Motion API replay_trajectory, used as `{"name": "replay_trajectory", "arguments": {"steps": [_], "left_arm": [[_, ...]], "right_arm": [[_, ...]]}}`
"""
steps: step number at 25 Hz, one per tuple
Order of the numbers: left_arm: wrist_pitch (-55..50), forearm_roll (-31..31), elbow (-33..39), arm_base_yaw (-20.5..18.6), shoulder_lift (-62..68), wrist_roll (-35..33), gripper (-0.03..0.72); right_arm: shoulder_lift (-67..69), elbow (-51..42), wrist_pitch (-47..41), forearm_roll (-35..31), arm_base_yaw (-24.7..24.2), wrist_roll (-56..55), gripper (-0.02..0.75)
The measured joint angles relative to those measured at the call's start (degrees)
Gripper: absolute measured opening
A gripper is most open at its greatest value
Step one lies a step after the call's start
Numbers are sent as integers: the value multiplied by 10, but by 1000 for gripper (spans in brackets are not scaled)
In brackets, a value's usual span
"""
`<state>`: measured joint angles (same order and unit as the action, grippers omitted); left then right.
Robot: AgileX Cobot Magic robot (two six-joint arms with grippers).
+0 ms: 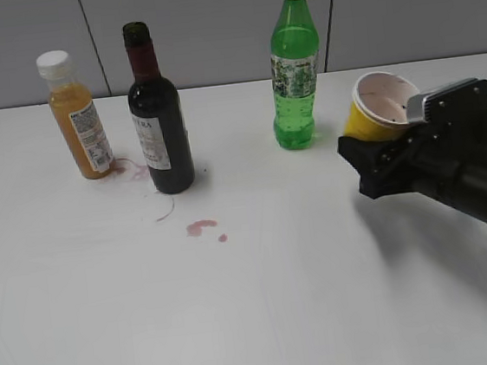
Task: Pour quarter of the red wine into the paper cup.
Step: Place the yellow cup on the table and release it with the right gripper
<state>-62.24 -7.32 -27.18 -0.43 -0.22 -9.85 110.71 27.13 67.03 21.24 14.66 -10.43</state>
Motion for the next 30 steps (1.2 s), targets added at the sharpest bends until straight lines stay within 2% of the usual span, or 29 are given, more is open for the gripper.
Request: {"name": "replay_trajectory", "arguments": {"steps": [5,13,16,20,24,30], "left_arm": [[0,0,0,0,0,0,517],[0,0,0,0,0,0,517],[0,0,0,0,0,0,517],[0,0,0,0,0,0,517],[0,0,0,0,0,0,517],[0,0,0,0,0,0,517]], "right_arm": [[41,85,-11,180,0,-25,457],[164,232,18,468,-1,-76,457],[192,281,19,543,-1,-120,457],[209,323,21,582,2,-141,457],[217,347,19,605,25,-161,457],[217,371,-29,649,49,-223,457]]}}
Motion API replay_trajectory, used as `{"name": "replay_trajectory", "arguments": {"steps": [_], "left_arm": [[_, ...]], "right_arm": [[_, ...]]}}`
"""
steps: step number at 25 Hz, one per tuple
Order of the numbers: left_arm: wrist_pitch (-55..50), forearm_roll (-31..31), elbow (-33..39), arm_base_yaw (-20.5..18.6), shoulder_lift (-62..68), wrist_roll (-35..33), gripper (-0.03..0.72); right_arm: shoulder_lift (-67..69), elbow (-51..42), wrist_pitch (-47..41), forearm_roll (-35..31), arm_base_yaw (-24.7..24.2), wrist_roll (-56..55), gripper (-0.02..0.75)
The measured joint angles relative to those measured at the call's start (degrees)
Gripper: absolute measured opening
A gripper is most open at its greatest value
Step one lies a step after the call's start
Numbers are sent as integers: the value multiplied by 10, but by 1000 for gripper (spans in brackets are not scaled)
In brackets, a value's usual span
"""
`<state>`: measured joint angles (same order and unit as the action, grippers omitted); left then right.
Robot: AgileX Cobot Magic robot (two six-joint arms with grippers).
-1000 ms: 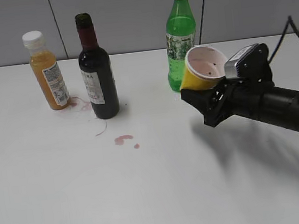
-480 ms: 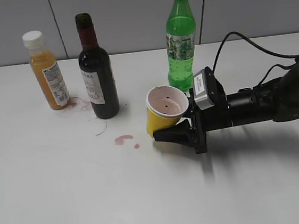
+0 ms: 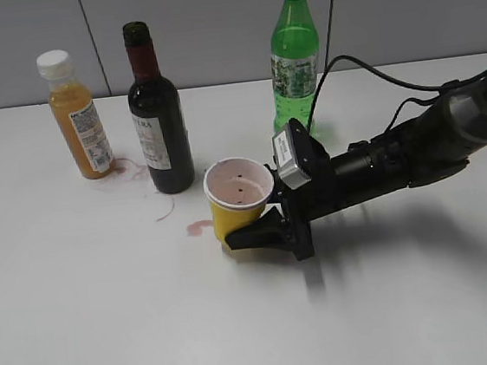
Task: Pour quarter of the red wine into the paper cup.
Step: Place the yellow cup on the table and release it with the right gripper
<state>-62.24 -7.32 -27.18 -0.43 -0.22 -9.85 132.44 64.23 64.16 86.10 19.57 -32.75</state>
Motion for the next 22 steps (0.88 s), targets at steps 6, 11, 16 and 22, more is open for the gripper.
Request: {"name": "replay_trajectory", "arguments": {"steps": [6,11,16,22], "left_arm": [[0,0,0,0,0,0,517],[0,0,0,0,0,0,517],[0,0,0,0,0,0,517],[0,0,0,0,0,0,517]], "right_arm": [[0,1,-53,42,-1,-30,457],[0,1,-60,45,-1,-37,457],[0,1,-58,44,-1,-43,558],[-22,1,-61,108,-6,-69,605]]}}
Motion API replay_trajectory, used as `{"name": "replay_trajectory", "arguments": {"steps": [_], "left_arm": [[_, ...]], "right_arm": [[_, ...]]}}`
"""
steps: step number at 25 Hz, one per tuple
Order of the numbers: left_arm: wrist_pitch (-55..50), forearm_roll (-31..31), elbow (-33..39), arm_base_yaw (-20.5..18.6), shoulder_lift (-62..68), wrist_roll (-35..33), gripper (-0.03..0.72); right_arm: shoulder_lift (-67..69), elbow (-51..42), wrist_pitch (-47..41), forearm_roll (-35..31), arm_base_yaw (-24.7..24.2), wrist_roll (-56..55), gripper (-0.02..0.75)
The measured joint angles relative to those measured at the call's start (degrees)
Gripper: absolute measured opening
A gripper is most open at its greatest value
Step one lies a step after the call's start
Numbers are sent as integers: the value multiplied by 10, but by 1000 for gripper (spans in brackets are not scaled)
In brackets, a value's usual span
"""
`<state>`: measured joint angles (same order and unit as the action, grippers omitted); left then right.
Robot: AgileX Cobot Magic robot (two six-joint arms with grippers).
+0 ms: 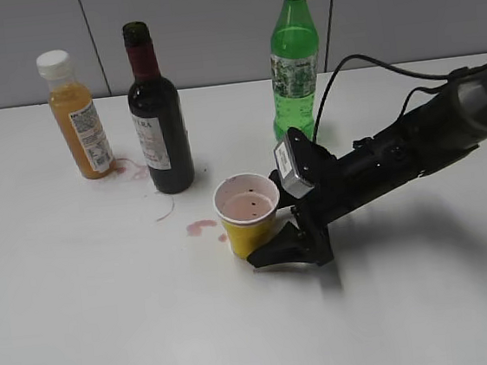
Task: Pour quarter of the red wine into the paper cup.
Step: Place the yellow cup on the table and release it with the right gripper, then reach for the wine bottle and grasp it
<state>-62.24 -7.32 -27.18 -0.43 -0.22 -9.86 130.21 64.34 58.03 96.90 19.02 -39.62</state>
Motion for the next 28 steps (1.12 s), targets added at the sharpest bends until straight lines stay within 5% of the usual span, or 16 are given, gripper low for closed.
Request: {"name": "replay_trajectory", "arguments": {"steps": [4,17,25,28], "left_arm": [[0,0,0,0,0,0,517],[0,0,0,0,0,0,517],[0,0,0,0,0,0,517],[0,0,0,0,0,0,517]], "right_arm": [[-39,-2,-7,62,-15,-68,596],[-137,-56,-37,74,-130,-117,596],[-243,-56,-335,64,-136,-197,596],[-265,-56,-462,-19,-137,-204,596]]}}
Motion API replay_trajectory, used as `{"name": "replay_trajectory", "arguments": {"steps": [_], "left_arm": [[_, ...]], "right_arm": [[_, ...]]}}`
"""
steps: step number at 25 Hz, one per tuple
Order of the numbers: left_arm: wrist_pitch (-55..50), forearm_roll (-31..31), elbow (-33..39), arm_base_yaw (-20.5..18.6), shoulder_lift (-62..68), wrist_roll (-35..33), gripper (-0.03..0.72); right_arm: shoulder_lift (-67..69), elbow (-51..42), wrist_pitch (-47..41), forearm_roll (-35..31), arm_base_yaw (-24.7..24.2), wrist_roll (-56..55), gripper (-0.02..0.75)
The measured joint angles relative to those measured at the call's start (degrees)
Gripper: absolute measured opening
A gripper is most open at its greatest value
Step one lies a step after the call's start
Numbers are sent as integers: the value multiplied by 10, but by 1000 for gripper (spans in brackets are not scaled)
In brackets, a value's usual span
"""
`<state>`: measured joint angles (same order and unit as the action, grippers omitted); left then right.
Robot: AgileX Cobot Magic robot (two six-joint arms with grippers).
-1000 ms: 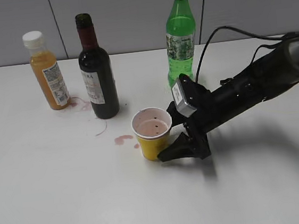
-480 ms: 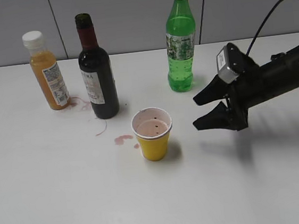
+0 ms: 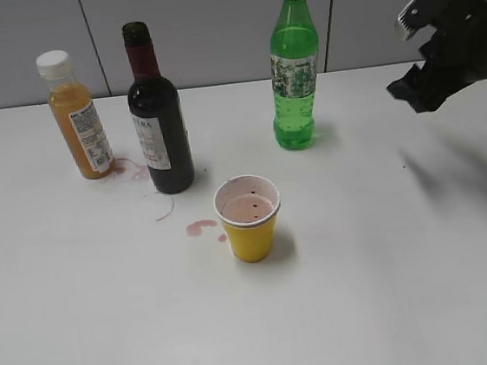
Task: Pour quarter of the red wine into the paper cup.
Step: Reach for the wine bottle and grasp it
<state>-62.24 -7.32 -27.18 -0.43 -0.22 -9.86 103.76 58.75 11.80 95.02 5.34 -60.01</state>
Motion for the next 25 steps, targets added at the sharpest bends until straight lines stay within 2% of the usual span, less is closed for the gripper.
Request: {"name": "replay_trajectory", "arguments": {"steps": [4,8,11,14,16,17,19,21,25], "left_arm": [[0,0,0,0,0,0,517],[0,0,0,0,0,0,517],[0,0,0,0,0,0,517],[0,0,0,0,0,0,517],[0,0,0,0,0,0,517],[0,0,0,0,0,0,517],[0,0,0,0,0,0,517],[0,0,0,0,0,0,517],[0,0,0,0,0,0,517]], "right_arm": [[-9,9,-165,-108,-1,-2,594],[-9,34,-293,-304,-1,24,580],[-9,75,-371,-532,-2,218,552],[-5,159,-487,-807,-13,449,543],[4,222,-571,-931,-30,553,541],[9,256,-613,-971,-39,577,541],[19,314,-695,-996,-49,605,541],[21,363,-764,-989,-52,614,541],[12,394,-802,-987,-53,619,540]]}}
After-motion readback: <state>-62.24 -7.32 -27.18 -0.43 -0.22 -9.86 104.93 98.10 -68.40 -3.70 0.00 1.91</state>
